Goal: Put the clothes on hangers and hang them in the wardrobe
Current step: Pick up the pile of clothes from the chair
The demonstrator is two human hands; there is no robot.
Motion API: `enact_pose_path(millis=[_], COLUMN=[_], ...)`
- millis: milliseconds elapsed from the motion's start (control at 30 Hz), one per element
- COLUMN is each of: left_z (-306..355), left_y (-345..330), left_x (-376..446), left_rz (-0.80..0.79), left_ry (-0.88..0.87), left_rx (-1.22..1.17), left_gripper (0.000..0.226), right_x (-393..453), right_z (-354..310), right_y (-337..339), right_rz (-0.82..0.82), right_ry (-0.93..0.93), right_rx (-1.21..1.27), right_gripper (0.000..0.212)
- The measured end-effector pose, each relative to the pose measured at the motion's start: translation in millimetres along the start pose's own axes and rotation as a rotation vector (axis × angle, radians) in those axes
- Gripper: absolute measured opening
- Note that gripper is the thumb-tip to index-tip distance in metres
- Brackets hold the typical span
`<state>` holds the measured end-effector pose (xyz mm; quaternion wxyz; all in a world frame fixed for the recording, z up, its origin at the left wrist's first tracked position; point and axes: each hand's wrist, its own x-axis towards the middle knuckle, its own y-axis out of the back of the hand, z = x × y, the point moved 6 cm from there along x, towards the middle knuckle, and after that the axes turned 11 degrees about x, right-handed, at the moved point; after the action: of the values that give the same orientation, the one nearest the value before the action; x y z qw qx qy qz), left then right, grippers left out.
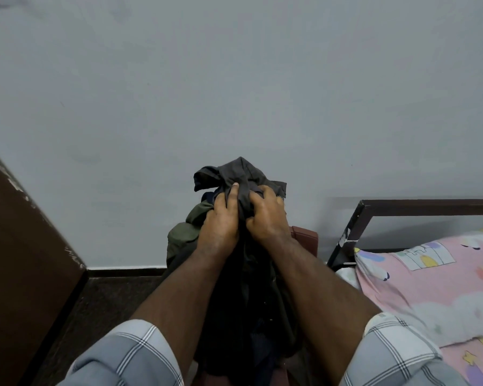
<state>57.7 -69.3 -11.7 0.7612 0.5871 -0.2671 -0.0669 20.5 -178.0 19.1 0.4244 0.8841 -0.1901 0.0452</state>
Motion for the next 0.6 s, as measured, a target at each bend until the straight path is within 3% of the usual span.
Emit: enact_pose_path(millis=[600], left_z=[119], left_y=[181], left_x=[-24], left_rz=[0.255], left_ry=[-0.081], left_rx=[0.042], left_gripper=[0.090], right_x=[-65], right_z=[-74], right_y=[196], right_rz=[0.254], right_ry=[0.200], right_rx=[0.020], right_gripper=[0.056])
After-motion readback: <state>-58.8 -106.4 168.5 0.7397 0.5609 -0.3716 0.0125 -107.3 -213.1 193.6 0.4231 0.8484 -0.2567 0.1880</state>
